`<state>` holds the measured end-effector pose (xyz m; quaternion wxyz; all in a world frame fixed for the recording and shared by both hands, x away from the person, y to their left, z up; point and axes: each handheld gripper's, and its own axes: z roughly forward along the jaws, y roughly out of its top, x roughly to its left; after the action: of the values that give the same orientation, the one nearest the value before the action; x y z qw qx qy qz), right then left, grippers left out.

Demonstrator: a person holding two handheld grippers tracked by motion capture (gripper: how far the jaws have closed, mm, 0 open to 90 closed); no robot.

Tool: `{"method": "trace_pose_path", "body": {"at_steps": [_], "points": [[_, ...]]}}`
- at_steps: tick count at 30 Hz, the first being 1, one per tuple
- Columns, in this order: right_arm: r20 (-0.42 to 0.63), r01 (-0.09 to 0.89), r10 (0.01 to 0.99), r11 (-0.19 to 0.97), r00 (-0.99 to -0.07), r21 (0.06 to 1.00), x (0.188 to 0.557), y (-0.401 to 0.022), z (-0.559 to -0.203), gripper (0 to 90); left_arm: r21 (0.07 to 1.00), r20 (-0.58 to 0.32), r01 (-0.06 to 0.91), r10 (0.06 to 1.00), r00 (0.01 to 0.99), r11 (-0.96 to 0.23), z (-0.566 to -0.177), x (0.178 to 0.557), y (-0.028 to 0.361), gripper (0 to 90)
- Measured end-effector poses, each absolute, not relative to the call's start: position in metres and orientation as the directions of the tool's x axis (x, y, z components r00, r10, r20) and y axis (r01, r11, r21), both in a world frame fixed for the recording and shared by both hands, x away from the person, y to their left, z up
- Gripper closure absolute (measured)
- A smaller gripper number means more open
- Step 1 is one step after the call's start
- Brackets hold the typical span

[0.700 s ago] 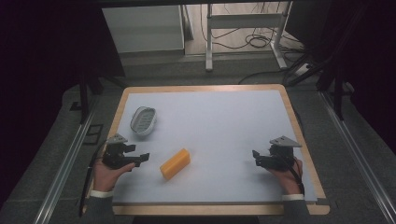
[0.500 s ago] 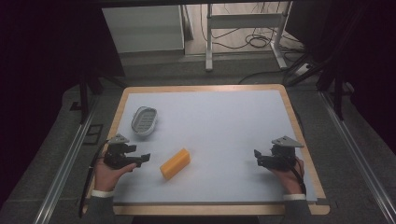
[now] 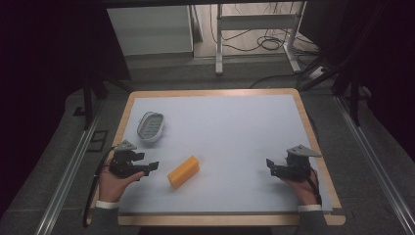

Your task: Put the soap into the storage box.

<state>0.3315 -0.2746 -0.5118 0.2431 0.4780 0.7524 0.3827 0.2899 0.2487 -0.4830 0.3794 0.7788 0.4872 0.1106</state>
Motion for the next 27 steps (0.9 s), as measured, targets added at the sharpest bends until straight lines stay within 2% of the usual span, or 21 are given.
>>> {"method": "trace_pose_path", "body": {"at_steps": [6, 16, 27], "points": [[0.015, 0.534, 0.907, 0.233, -0.42, 0.813, 0.332, -0.277, -0.511, 10.1, 0.711, -0.197, 0.664, 0.841, 0.504, -0.231, -0.468, 0.286, 0.249, 25.7], [0.017, 0.533, 0.925, 0.203, -0.379, 0.821, 0.33, -0.283, -0.506, 10.9, 0.696, -0.174, 0.646, 0.799, 0.575, -0.314, -0.44, 0.288, 0.228, 25.9], [0.003, 0.533, 0.926, 0.214, -0.377, 0.818, 0.328, -0.282, -0.509, 11.0, 0.671, -0.165, 0.646, 0.776, 0.609, -0.364, -0.438, 0.292, 0.208, 26.8]]}}
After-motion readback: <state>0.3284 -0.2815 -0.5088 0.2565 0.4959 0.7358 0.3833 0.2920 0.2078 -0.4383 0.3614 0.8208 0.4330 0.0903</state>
